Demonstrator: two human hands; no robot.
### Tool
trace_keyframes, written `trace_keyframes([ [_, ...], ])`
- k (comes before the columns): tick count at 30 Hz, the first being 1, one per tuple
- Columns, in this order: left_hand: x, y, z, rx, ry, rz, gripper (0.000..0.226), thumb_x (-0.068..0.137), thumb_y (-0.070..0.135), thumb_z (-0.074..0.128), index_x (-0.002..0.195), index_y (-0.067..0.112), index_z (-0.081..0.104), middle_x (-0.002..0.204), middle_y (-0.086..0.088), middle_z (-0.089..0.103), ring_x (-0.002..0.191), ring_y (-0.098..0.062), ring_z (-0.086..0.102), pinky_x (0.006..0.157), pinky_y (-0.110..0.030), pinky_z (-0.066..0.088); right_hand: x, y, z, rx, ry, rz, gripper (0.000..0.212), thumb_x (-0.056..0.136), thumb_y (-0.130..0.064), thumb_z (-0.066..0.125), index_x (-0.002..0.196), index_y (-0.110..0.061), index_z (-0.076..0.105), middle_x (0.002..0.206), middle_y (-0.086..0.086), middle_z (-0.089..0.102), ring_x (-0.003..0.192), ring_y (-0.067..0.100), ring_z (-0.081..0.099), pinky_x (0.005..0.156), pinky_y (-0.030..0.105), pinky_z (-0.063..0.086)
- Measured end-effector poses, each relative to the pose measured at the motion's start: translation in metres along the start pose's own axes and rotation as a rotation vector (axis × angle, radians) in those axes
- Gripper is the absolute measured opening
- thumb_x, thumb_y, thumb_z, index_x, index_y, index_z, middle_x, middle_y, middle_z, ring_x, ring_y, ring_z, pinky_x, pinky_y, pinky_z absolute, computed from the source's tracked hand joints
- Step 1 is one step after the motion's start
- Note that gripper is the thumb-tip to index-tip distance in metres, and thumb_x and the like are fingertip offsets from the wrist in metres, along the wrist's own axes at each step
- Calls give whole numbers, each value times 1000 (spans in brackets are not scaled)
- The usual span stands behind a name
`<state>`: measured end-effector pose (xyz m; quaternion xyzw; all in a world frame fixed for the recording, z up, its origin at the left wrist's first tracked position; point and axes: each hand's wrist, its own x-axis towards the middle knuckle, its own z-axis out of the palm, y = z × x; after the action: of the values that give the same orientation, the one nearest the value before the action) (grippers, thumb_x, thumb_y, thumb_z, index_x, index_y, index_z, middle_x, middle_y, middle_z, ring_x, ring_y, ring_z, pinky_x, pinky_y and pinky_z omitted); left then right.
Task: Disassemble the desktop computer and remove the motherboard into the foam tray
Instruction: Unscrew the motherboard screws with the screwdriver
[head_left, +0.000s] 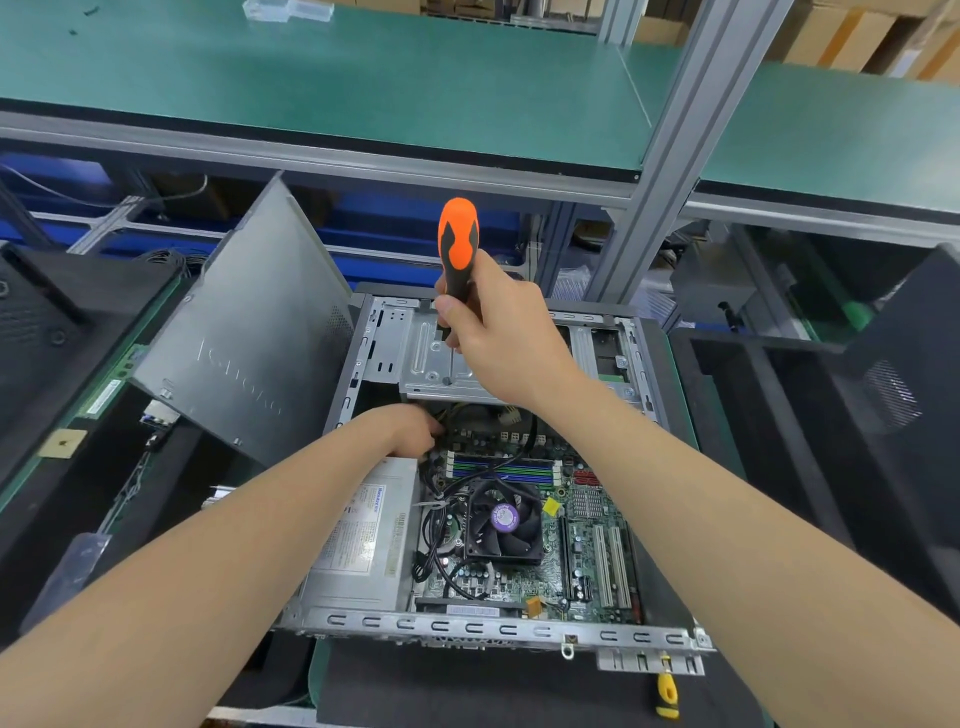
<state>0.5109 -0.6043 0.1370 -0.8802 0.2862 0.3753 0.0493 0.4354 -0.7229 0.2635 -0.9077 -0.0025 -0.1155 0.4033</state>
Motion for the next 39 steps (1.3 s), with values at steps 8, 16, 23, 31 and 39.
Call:
trace_keyframes([
  [8,-2,0,-1,15,-17,6,51,107,10,42,158,16,39,154,-10,50,136,-26,51,109,-32,39,2,-3,-2,18,18,-12,12,104,-19,56,115,-15,54,97,-5,68,82,21,69,82,48,57],
  [16,0,-1,-1,44,-26,13,48,107,11,43,155,12,44,156,-11,48,139,-27,49,114,-37,39,3,-4,-3,6,15,-12,11,104,-19,56,114,-14,54,97,-6,68,83,21,68,83,47,57],
  [23,1,-2,0,54,-21,15,47,107,12,44,155,12,44,155,-12,48,139,-28,48,115,-37,38,3,-2,-1,2,3,-8,10,104,-19,56,113,-14,53,96,-1,69,83,23,69,83,47,56],
  [31,2,-1,0,53,-8,9,49,108,13,43,157,14,41,157,-11,46,140,-28,46,115,-37,38,6,1,-5,20,-93,-16,10,105,-15,52,113,-18,56,93,-2,69,81,19,69,84,45,58],
  [39,1,-1,0,39,-4,-6,50,108,14,44,158,15,39,159,-11,44,141,-28,45,114,-36,38,7,4,-4,-4,-46,-12,6,103,-20,57,108,-21,54,92,-1,70,78,20,71,82,46,58],
])
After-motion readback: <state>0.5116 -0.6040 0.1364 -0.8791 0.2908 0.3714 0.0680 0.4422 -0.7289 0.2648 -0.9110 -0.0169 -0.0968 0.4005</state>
